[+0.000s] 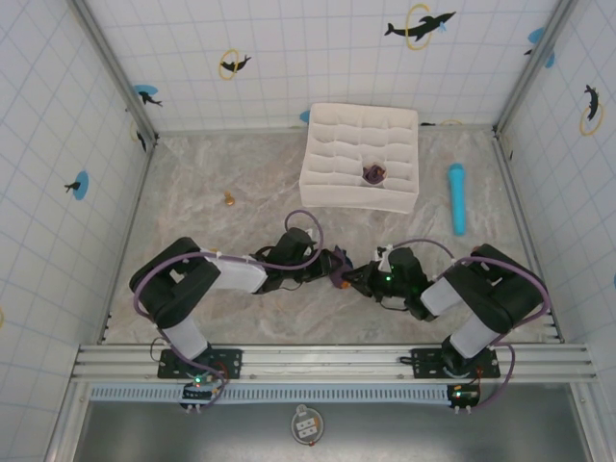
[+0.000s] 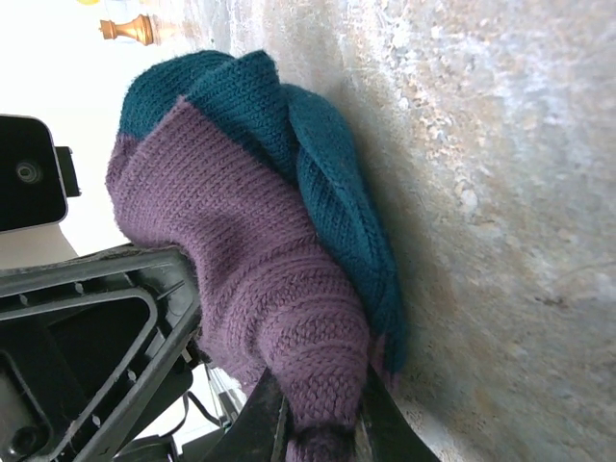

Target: Roll the socks

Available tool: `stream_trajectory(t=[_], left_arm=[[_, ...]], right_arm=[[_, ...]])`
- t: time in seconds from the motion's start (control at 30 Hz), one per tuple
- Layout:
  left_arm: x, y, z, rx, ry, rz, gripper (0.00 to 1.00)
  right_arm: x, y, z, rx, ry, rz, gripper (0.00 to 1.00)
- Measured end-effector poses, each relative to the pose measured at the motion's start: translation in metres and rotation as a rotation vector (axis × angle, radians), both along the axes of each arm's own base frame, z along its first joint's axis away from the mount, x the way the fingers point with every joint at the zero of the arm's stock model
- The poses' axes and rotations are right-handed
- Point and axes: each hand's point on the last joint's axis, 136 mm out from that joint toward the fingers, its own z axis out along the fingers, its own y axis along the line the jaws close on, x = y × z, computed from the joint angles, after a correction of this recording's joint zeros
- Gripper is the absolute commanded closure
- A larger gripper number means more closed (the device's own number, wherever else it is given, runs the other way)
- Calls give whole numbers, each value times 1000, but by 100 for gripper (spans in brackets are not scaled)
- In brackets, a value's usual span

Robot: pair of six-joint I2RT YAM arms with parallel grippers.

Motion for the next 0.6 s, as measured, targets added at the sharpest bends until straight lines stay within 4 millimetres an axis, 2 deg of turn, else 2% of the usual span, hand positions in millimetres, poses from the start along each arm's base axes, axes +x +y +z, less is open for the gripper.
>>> stream_trajectory(t=[0.03, 0.13, 0.2, 0.33, 0.47, 0.53, 0.6], left_arm=[[0, -1, -1, -1, 2, -1, 61], [1, -4, -2, -16, 8, -4, 82], [2, -8, 0, -20, 5, -15, 91], [3, -13, 1, -19, 9, -47, 95], [5, -19, 1, -16, 8, -106, 95], [5, -23, 0, -12, 5, -142, 95], [5, -29, 1, -11, 0, -189, 97]], right_arm=[[0, 0, 0, 1, 2, -3, 97], [-1, -2, 0, 0, 2, -10, 80], [-2, -4, 1, -15, -9, -10, 70], [-3, -13, 1, -103, -50, 7, 49], [7, -20, 12, -224, -141, 33, 23], [12, -26, 17, -289, -186, 42, 15], [18, -32, 20, -345, -230, 57, 11]])
